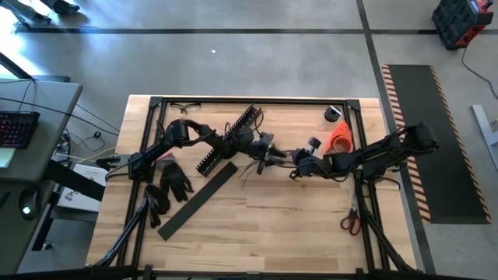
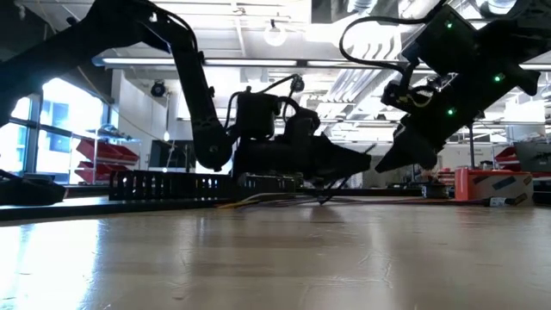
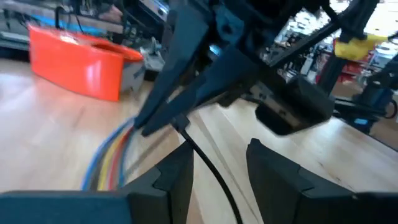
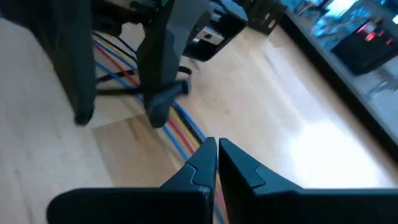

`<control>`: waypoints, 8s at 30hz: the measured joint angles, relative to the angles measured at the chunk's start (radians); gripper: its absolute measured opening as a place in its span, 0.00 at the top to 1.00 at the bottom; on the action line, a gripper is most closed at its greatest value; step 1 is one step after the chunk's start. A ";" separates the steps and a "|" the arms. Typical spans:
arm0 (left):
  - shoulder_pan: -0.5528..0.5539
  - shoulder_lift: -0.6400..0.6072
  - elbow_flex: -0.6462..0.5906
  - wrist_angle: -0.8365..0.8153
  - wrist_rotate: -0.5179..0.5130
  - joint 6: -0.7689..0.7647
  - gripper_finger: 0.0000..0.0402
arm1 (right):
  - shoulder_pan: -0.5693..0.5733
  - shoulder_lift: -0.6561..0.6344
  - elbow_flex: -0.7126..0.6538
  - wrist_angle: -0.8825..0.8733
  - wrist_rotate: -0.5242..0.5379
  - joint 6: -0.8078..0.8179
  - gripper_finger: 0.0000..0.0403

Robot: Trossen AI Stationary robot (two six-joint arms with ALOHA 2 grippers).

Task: Ziptie cables
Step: Wrap the cables together using the black zip tie

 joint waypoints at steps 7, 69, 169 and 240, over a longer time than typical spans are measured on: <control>-0.006 0.000 0.000 -0.035 -0.017 0.055 0.71 | -0.009 -0.020 0.000 -0.039 -0.094 0.018 1.00; -0.100 -0.001 0.001 -0.169 -0.360 0.473 1.00 | -0.367 -0.200 -0.226 0.349 -0.846 0.612 0.99; -0.035 -0.188 0.175 -0.777 -0.117 0.672 0.89 | -0.050 -0.150 -0.061 0.013 -0.389 0.180 1.00; 0.031 -0.188 0.174 -0.799 -0.118 0.645 1.00 | 0.053 -0.099 -0.040 -0.306 -0.251 0.201 1.00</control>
